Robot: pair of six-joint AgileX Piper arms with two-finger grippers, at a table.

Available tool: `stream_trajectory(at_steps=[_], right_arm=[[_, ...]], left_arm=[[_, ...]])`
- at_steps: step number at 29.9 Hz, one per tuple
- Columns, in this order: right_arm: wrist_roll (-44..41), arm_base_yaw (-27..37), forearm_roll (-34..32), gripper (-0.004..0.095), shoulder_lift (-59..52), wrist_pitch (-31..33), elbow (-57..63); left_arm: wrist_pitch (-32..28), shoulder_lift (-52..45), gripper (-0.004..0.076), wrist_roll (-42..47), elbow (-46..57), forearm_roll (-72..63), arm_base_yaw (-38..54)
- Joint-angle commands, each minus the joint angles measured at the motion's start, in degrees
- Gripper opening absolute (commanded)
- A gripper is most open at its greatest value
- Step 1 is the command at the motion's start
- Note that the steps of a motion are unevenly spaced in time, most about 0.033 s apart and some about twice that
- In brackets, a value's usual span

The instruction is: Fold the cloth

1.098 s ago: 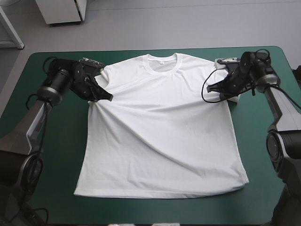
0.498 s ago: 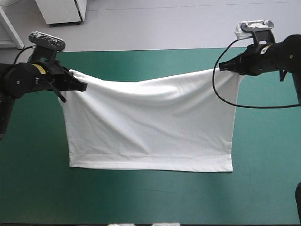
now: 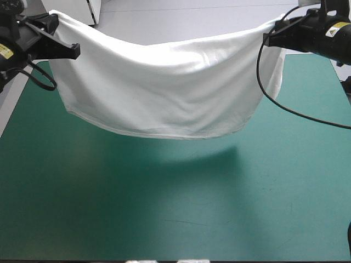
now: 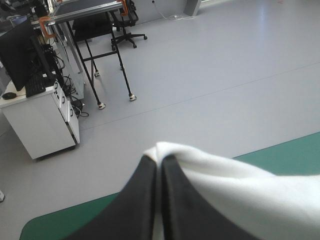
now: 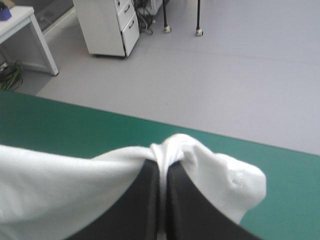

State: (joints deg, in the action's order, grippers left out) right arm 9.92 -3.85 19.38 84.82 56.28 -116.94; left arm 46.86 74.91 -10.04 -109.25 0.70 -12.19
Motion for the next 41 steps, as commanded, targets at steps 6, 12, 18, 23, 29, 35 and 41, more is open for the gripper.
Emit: stream_trajectory(at_steps=[6, 12, 18, 23, 29, 35, 41], right_arm=[[3.4, 0.1, 2.7, -0.0017, 8.9, -15.0, -11.7], [3.6, 0.1, 2.8, -0.0017, 19.4, -17.6, -23.9], [4.7, 1.7, 5.4, -0.0017, 24.7, -21.5, -28.1], [7.6, 4.8, 11.3, -0.0017, 27.4, -19.0, -28.1], [8.2, 5.3, 11.3, -0.0017, 28.7, -9.4, -24.0], [8.8, 5.3, 12.7, -0.0017, 27.7, -1.6, -13.9], [10.7, 5.3, 12.5, -0.0017, 22.9, 2.2, -1.6]], left_arm=[[-16.1, 7.4, -0.0009, 0.6, -1.5, 0.3, 0.1], [-29.6, 13.2, -0.0009, 0.6, -1.5, 0.4, 0.1], [-36.1, 17.6, -0.0009, 2.1, -2.9, 1.3, 2.0], [-35.5, 20.7, -0.0009, 2.4, -3.5, -5.8, 6.4], [-15.3, 22.2, -0.0009, 2.4, -2.7, -10.4, 7.9], [4.5, 22.3, -0.0009, 3.2, 0.1, -10.8, 7.9], [12.9, 20.4, -0.0009, 3.2, 1.7, -12.5, 7.9]])
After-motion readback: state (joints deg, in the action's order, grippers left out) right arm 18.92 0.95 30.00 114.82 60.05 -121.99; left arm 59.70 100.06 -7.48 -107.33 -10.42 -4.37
